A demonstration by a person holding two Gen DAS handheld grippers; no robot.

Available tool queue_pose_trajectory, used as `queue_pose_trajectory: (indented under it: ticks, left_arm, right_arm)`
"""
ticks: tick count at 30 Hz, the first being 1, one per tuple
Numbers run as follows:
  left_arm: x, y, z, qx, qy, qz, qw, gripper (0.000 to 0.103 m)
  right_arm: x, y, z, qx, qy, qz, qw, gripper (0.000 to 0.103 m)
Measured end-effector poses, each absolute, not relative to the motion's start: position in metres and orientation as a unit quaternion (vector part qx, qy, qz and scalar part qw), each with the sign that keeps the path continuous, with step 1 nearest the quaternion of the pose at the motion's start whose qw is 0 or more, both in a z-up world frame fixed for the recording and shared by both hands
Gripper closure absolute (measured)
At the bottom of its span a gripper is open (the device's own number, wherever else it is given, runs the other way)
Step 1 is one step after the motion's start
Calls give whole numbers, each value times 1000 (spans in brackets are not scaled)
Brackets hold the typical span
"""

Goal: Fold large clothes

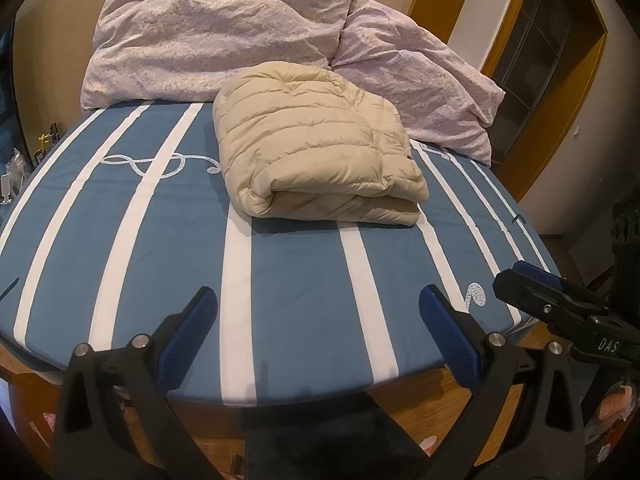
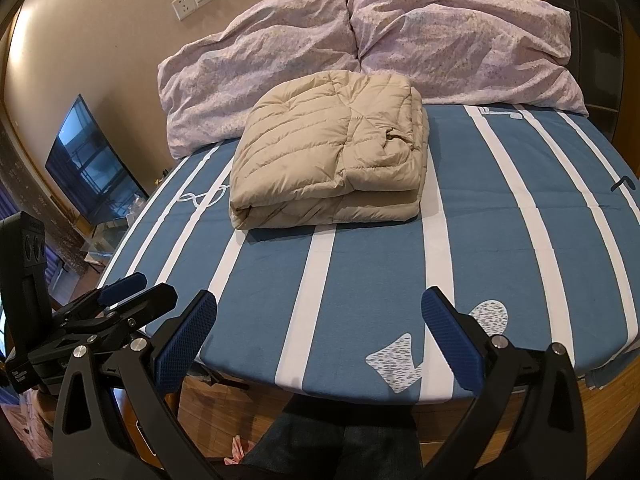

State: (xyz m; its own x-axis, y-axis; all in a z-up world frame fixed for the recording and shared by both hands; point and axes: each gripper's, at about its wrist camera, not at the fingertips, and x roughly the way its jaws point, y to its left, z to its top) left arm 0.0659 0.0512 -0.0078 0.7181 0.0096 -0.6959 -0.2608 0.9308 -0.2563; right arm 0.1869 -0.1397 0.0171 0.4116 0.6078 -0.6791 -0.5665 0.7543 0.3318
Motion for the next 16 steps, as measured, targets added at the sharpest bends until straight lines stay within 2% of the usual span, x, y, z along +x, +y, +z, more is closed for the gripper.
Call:
queue_pose_trajectory:
  ticks: [16]
  left_arm:
    - [67,52,-8,-170,368,73,911,3]
  right_arm:
    - [187,-139,17,26,415,349,840,1]
